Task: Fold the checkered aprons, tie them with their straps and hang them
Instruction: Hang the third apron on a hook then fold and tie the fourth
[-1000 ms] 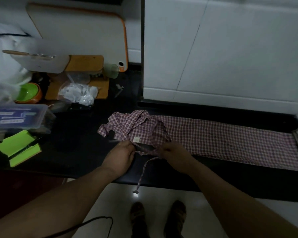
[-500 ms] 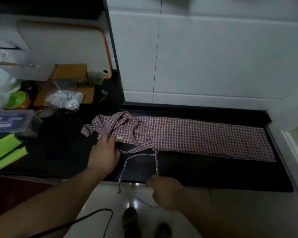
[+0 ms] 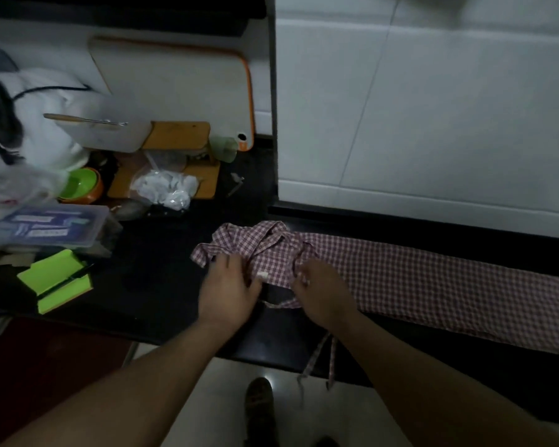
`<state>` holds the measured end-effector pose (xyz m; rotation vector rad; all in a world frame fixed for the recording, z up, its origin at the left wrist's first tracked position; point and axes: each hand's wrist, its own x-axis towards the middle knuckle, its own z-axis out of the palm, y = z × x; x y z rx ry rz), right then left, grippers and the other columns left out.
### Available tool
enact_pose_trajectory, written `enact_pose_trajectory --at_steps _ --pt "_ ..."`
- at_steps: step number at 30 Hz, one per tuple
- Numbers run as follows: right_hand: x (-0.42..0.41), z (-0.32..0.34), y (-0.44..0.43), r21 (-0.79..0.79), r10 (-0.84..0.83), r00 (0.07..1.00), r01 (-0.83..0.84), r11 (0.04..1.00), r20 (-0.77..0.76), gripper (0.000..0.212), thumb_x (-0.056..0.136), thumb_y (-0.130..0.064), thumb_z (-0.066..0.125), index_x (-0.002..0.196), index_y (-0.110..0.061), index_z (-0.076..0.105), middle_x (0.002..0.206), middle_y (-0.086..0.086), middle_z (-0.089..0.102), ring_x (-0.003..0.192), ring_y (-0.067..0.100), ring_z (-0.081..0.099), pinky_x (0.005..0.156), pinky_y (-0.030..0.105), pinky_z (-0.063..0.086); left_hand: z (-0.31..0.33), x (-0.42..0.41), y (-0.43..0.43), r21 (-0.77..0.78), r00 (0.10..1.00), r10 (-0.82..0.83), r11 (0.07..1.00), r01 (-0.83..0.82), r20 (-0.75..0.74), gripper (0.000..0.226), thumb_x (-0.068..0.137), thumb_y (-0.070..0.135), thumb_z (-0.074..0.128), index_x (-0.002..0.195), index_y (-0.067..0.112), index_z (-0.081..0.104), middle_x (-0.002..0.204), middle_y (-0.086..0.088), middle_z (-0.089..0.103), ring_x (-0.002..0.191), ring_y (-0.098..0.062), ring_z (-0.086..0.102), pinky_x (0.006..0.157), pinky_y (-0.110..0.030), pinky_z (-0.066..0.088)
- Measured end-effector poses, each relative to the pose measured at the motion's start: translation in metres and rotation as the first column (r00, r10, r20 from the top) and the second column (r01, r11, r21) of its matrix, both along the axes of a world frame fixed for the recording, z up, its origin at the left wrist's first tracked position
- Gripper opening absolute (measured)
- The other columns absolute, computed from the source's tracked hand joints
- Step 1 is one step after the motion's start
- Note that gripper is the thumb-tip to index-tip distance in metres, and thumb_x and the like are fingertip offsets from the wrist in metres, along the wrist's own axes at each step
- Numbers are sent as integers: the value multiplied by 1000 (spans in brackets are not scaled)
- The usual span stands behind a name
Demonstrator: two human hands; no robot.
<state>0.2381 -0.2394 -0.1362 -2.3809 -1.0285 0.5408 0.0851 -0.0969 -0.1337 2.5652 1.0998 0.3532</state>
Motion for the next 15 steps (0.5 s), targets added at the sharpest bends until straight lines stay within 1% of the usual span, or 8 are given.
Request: enact_pose_trajectory --at_steps 2,5,7,9,11,12,13,15 --pt "7 -9 20 -28 70 998 -70 997 0 31 93 -52 56 100 -23 64 100 0 68 94 23 66 75 33 45 0 13 43 87 998 -35 995 39 -50 58 84 50 73 127 16 57 125 -13 57 117 -35 55 96 -49 47" --pt "14 -18 21 -127 304 952 -298 946 29 45 86 -63 59 117 -32 66 125 3 65 111 29 64 89 36 49 -6 29 95 -158 929 -246 965 208 -278 83 87 55 65 158 29 31 157 -4 43 146 -27 37 117 -54 28" --pt "22 -25 14 -169 467 884 -455 874 34 52 79 -74 61 114 -36 67 139 1 57 125 30 56 103 42 47 -10 26 126 -183 870 -346 937 298 -352 66 88 56 63 146 32 45 145 1 54 138 -25 44 116 -56 25" --pt "27 -21 7 -282 542 840 -528 801 -31 70 70 -82 57 121 -34 65 153 2 45 140 28 43 114 45 39 -10 14 149 -200 795 -463 886 418 -393 38 88 56 65 115 31 60 123 6 60 128 -20 47 118 -56 23" --pt "27 -16 7 -377 568 820 -547 747 -65 79 73 -77 55 133 -27 61 159 2 36 144 25 35 117 43 36 -8 -1 169 -245 693 -576 815 525 -432 30 85 60 68 94 33 61 111 11 58 122 -11 46 120 -55 20" --pt "27 -14 9 -382 564 824 -541 749 -59 68 80 -67 58 133 -24 62 154 3 41 140 25 40 113 41 41 -6 -7 179 -284 671 -611 791 542 -420 28 83 60 69 87 34 60 107 14 56 117 -8 48 119 -51 25" --pt "26 -10 13 -356 528 848 -510 783 -53 52 88 -52 61 130 -21 63 145 4 50 131 24 50 105 37 47 -2 -12 188 -348 704 -611 789 506 -362 25 80 58 71 80 35 60 102 15 56 109 -6 53 115 -45 36" --pt "27 -1 24 -237 320 945 -326 915 -65 30 95 -33 62 122 -19 62 123 2 63 109 21 62 87 27 48 14 -16 197 -518 885 -441 798 308 -152 21 75 44 76 69 33 59 91 10 58 89 -10 60 89 -32 53"
